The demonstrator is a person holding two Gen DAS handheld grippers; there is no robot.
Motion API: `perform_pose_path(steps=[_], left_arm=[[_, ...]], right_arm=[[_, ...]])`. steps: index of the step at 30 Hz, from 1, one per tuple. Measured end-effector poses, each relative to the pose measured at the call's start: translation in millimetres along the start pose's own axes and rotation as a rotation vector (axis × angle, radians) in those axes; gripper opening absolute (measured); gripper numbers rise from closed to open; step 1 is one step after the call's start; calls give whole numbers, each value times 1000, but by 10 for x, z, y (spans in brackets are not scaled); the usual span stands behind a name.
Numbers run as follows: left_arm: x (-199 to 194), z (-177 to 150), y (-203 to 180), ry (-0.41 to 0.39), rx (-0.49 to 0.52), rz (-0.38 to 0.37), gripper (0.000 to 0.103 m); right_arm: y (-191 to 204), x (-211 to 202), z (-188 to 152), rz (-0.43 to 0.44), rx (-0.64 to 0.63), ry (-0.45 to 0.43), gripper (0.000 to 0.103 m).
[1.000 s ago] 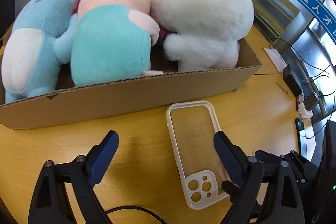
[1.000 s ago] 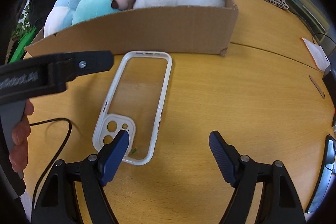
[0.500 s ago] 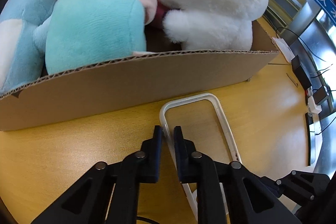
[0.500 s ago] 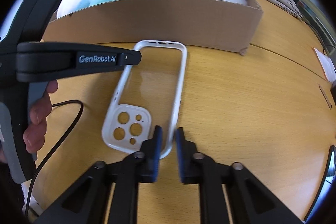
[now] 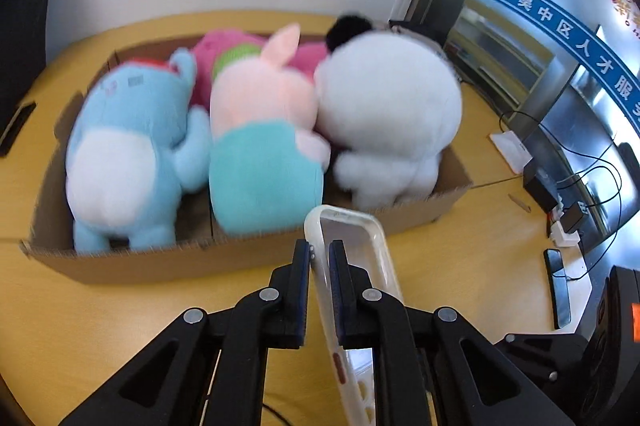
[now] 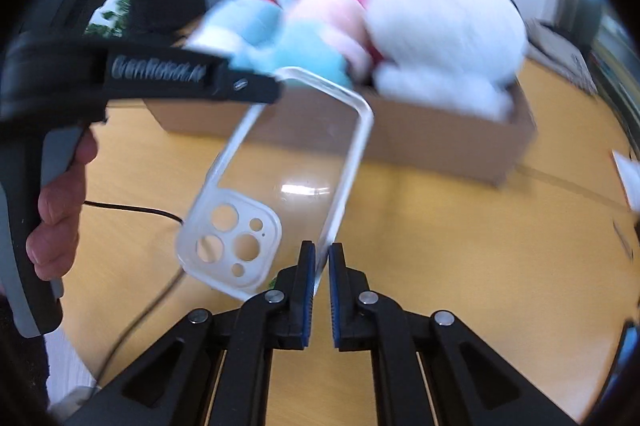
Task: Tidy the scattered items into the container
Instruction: 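Close the right gripper on the phone case rim and lift it, then carry the phone case over the box and release it onto the pig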
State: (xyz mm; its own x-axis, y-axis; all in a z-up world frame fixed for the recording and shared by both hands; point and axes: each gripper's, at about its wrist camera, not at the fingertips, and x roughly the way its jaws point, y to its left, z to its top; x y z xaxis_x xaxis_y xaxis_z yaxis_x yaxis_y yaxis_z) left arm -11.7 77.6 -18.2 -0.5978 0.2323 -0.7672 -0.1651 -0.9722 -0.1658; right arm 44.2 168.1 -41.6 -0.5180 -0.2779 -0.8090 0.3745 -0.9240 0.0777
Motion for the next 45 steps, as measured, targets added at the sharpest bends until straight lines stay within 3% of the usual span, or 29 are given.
perform_pose_path(steps=[2, 6, 14, 22, 23, 25, 27, 29, 32, 34, 35, 36, 39, 45], left_arm=[[-74, 150, 48, -36, 15, 13, 9], [-94, 323, 204, -44, -8, -14, 9], [-139, 530, 313, -85, -13, -35, 7], [-99, 881, 403, -129, 14, -30, 7], [-66, 899, 423, -127, 11, -27, 7], [16, 923, 472, -115, 0, -26, 7], [69, 906, 494, -106, -4, -22, 7], [114, 883, 509, -100, -5, -17, 7], [113, 871, 523, -101, -10, -23, 7], [92, 862, 520, -104, -9, -26, 7], [82, 854, 515, -105, -6, -23, 7], [72, 845, 511, -106, -3, -20, 7], [15, 836, 524, -116, -8, -29, 7], [-180, 940, 512, -165, 2, -50, 7]], right_arm=[[162, -86, 159, -24, -53, -62, 6], [192, -71, 385, -30, -49, -85, 7], [21, -112, 537, -4, 23, -119, 5], [-181, -61, 1027, 25, 32, -224, 6], [-237, -21, 1071, 43, 41, -236, 9], [-314, 61, 1113, 86, 61, -228, 51], [-361, 236, 1135, 109, 101, -207, 61], [-374, 372, 1103, 129, 123, -171, 61], [-400, 561, 1129, 118, 138, -134, 56], [-433, 706, 1152, 127, 154, -86, 40], [-452, 799, 1151, 149, 161, -52, 22], [-461, 829, 1143, 178, 167, -44, 12], [-452, 780, 1108, 170, 161, -77, 6], [-461, 513, 1071, 149, 164, -156, 5]])
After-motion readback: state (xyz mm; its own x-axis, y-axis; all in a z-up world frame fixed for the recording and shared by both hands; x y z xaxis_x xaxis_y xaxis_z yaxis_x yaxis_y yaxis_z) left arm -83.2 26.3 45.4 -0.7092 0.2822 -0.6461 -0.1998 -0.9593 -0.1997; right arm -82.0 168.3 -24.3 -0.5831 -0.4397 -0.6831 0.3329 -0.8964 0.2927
